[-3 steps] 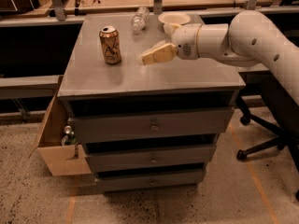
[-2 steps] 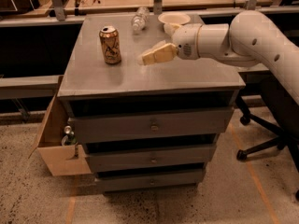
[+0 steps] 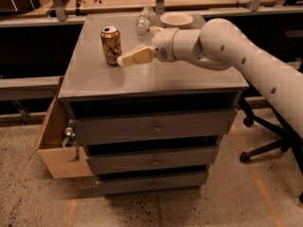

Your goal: Move orange can near water bottle

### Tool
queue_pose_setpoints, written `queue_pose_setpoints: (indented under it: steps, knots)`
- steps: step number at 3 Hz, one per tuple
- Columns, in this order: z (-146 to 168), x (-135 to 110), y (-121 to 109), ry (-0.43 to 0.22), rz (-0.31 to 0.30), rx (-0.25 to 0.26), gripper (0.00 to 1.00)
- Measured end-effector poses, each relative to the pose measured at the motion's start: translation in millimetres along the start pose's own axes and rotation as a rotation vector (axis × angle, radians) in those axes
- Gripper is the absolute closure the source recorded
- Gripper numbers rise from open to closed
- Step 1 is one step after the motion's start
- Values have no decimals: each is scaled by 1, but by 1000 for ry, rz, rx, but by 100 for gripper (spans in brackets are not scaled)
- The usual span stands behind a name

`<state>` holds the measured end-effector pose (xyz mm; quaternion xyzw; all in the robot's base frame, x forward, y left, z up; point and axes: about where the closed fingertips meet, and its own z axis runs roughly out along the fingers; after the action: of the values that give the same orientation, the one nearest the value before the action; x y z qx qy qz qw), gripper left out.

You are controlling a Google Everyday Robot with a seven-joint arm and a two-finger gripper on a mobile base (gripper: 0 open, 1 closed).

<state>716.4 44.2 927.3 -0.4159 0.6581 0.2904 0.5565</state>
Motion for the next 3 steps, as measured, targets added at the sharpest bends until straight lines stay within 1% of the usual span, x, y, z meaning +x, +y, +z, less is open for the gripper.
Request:
queue_pose_setpoints:
  steps: [1,2,3]
  knots:
    - [27,5,1,2,-3,19,0]
    - [56,12,-2,-18,-15,42,0]
    - [81,21,-17,-29,-24,83,0]
